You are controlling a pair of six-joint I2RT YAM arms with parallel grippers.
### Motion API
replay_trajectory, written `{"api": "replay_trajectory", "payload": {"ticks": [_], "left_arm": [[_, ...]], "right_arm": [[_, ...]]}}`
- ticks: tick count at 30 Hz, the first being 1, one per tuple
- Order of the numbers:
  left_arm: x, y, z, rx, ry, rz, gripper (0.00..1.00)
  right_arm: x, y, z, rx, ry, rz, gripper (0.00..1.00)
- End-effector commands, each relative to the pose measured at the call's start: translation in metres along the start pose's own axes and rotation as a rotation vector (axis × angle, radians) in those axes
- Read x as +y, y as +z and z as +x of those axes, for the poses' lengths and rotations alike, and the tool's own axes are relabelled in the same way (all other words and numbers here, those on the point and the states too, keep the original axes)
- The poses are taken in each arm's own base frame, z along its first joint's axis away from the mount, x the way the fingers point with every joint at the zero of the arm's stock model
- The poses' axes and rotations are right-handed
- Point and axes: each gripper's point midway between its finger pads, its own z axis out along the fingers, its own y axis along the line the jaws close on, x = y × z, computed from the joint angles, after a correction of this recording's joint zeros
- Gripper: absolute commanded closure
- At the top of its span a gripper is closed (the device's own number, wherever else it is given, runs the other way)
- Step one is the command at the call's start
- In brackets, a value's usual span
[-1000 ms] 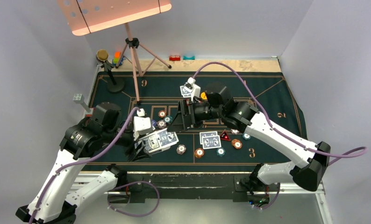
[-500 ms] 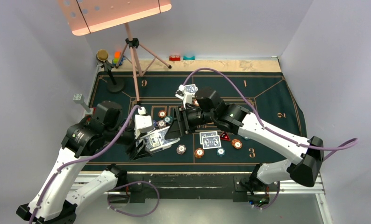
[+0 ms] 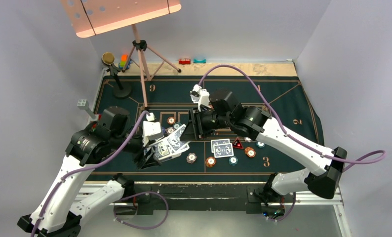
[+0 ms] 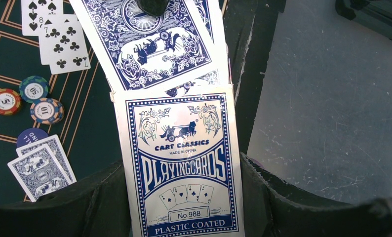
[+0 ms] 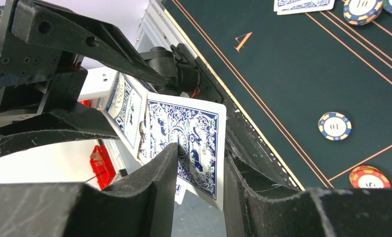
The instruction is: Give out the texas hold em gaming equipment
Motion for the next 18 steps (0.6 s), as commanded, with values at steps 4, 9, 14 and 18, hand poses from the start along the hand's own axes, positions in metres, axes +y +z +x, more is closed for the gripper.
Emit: {"api": "replay_trajectory", "payload": {"ticks": [4, 9, 14, 18], "left_arm": [[-0.006, -0.006, -0.017, -0.07, 0.036, 0.013, 1.0], [-0.007, -0.007, -0.016, -0.07, 0.037, 0.012, 1.0], [-0.008, -0.007, -0.014, -0.066, 0.038, 0.013, 1.0], [-0.008, -0.007, -0.014, -0.067, 0.038, 0.012, 1.0]], "right_arm": [[0.004, -0.026, -0.026, -0.111, -0.077, 0.07, 0.67], [0.011, -0.037, -0.039, -0.156, -0.09, 0.083, 0.79], [0.018, -0.051, -0.05, -0.208, -0.076, 0.066, 0.87], [0.023, -0.066, -0.062, -0.259, -0.041, 0.006, 0.95]]}}
